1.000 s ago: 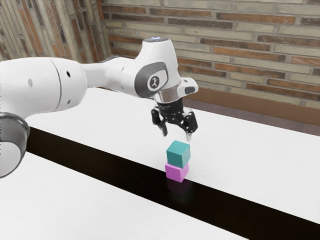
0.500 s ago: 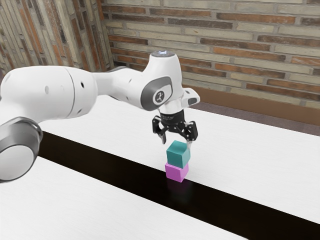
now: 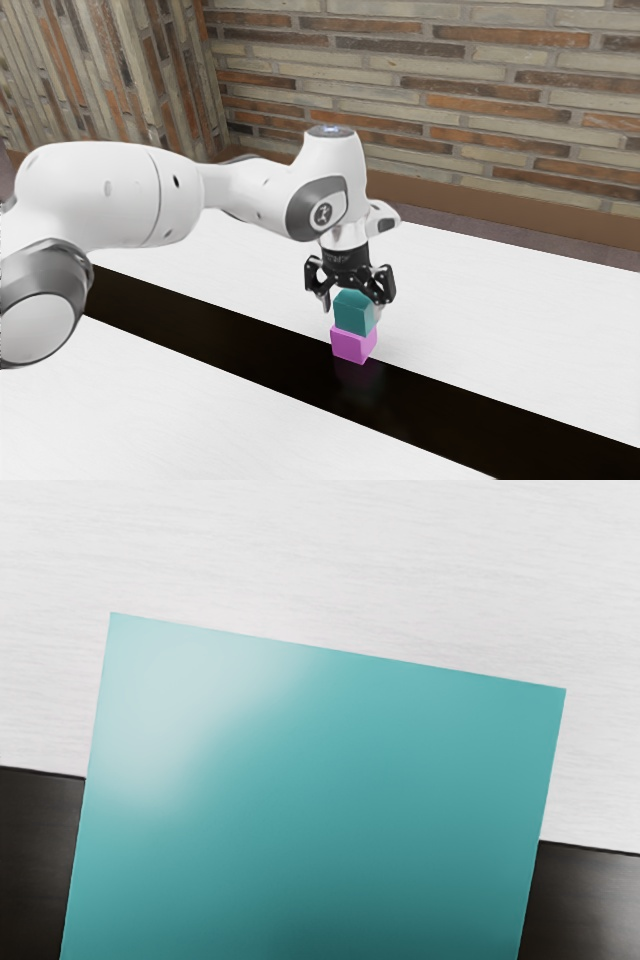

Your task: Pick up the blue block with one arm, and put the blue block on the table with one arm

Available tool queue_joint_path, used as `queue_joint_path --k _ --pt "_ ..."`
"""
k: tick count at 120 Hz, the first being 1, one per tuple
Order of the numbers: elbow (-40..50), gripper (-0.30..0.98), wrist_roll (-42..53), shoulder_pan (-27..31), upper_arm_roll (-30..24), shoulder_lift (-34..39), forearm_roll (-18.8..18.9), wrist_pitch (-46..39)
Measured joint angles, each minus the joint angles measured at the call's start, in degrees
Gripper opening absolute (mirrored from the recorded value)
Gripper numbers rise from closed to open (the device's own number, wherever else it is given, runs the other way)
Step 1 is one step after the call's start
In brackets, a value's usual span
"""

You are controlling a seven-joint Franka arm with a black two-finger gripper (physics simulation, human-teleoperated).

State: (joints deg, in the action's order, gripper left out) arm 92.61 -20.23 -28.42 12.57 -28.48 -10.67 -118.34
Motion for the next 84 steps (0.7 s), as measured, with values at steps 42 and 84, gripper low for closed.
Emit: queue_joint_path --k 42,84 --pt "-2.5 0.69 -0.9 0.1 0.1 -2.5 1.9 0.1" --pt "-2.9 0.37 -1.7 0.1 0.4 -2.1 2.8 0.3"
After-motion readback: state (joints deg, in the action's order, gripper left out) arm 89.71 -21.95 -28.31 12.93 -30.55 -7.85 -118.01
